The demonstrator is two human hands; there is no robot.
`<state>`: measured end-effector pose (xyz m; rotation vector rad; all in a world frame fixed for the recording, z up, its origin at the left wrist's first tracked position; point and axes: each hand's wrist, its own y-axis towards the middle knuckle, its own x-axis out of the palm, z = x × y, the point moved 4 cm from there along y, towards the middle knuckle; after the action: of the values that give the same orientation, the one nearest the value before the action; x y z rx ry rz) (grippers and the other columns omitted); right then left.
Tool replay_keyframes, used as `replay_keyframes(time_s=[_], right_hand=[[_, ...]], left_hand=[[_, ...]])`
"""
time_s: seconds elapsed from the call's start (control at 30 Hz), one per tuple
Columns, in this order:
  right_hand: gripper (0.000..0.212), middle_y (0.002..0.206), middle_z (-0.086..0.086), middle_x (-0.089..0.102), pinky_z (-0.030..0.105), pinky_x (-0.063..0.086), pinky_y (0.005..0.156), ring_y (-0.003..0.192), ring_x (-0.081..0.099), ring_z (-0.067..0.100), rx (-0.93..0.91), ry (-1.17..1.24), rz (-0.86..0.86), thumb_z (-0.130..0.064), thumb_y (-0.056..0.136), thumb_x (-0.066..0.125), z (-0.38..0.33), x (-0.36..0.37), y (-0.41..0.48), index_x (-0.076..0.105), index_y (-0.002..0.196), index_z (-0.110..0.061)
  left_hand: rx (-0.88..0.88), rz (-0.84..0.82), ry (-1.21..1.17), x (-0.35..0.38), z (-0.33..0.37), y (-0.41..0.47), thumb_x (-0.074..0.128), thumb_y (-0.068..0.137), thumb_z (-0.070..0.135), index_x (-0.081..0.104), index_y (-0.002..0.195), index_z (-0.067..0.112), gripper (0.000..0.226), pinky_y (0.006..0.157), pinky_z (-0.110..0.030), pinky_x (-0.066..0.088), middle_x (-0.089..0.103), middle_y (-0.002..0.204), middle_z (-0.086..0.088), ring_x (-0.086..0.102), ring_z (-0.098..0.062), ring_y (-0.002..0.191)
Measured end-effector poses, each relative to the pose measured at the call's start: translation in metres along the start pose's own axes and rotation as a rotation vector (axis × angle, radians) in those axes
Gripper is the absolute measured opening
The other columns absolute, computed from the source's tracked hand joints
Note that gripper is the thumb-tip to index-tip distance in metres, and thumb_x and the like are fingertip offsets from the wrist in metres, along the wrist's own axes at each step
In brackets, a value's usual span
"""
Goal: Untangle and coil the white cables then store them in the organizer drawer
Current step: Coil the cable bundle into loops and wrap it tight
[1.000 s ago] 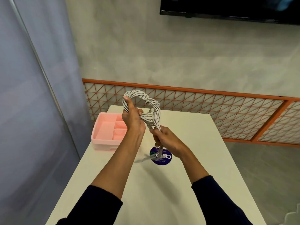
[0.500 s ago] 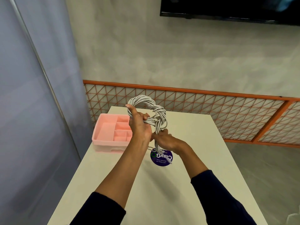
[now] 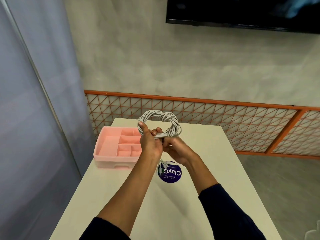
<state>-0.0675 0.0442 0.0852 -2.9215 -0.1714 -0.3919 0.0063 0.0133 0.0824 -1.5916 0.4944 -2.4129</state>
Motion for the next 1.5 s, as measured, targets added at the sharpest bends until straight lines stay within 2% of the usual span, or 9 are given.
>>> replay_keyframes(time_s=[0.1,0.2,0.5,0.67,0.77,1.0,1.2,1.37,1.5], right_hand=[[0.027,0.087,0.004,0.064,0.023,0.049,0.076,0.084,0.06,0.013,0.029,0.211,0.007,-0.003,0.086,0.041,0.001,-0.002,0.0,0.066,0.076,-0.01],[0.019,0.08,0.003,0.068,0.024,0.051,0.075,0.079,0.065,0.014,0.013,0.177,0.153,-0.021,0.094,0.055,0.005,-0.005,0.005,0.066,0.082,-0.012],[0.011,0.08,0.008,0.068,0.025,0.054,0.063,0.071,0.066,0.017,0.099,0.257,0.455,0.002,0.085,0.053,0.023,-0.023,0.012,0.063,0.085,-0.003],[0.009,0.081,0.011,0.068,0.026,0.056,0.065,0.07,0.066,0.019,0.127,0.248,0.547,0.003,0.083,0.059,0.034,-0.027,0.012,0.064,0.089,0.001],[0.007,0.074,0.013,0.064,0.025,0.057,0.057,0.065,0.064,0.02,0.118,0.255,0.616,0.007,0.08,0.06,0.036,-0.031,0.007,0.061,0.082,0.0],[0.006,0.073,0.013,0.065,0.026,0.054,0.055,0.064,0.064,0.021,0.131,0.239,0.647,0.007,0.077,0.063,0.043,-0.035,0.0,0.063,0.079,0.0],[0.007,0.066,0.012,0.063,0.027,0.05,0.056,0.058,0.059,0.021,0.149,0.223,0.647,0.006,0.073,0.064,0.05,-0.038,-0.002,0.063,0.072,-0.002],[0.008,0.072,0.013,0.059,0.027,0.041,0.055,0.058,0.052,0.019,0.148,0.227,0.641,0.004,0.072,0.062,0.062,-0.038,-0.005,0.062,0.077,-0.002],[0.021,0.079,0.011,0.065,0.026,0.046,0.057,0.066,0.059,0.018,0.164,0.206,0.617,0.0,0.074,0.062,0.065,-0.041,-0.009,0.068,0.094,0.002]], left_hand=[[-0.03,0.015,0.058,-0.005,-0.004,-0.001,0.05,0.095,0.044,0.043,0.072,0.009,0.042,0.066,-0.037,0.054,0.039,0.039,0.001,0.054,-0.013,0.052],[-0.051,0.009,0.095,-0.011,-0.009,0.0,0.051,0.095,0.043,0.044,0.071,0.01,0.041,0.081,-0.044,0.054,0.039,0.039,0.001,0.055,-0.013,0.047],[-0.063,0.039,0.144,-0.022,-0.023,-0.001,0.054,0.097,0.027,0.047,0.072,0.006,0.033,0.063,-0.032,0.055,0.045,0.041,0.001,0.058,-0.007,0.04],[-0.068,0.082,0.193,-0.033,-0.027,-0.004,0.053,0.097,0.029,0.045,0.07,0.006,0.036,0.052,-0.025,0.057,0.043,0.064,-0.005,0.058,-0.014,0.062],[-0.077,0.094,0.266,-0.037,-0.029,-0.005,0.054,0.096,0.031,0.046,0.069,0.006,0.038,0.06,-0.03,0.056,0.046,0.066,-0.007,0.059,-0.016,0.065],[-0.061,0.135,0.348,-0.045,-0.029,-0.006,0.054,0.096,0.031,0.047,0.07,0.004,0.038,0.071,-0.036,0.054,0.047,0.066,-0.009,0.059,-0.019,0.065],[-0.066,0.176,0.532,-0.048,-0.024,-0.005,0.053,0.096,0.035,0.048,0.074,0.006,0.037,0.057,-0.028,0.054,0.056,0.075,-0.009,0.058,-0.02,0.064],[-0.234,0.146,0.537,-0.048,-0.023,0.001,0.052,0.095,0.038,0.051,0.081,0.003,0.038,0.083,-0.043,0.051,0.058,0.082,-0.014,0.059,-0.027,0.071],[-0.283,0.179,0.673,-0.057,-0.019,0.002,0.055,0.092,0.046,0.051,0.069,0.009,0.044,0.058,-0.026,0.048,0.059,0.074,-0.007,0.058,-0.019,0.066]])
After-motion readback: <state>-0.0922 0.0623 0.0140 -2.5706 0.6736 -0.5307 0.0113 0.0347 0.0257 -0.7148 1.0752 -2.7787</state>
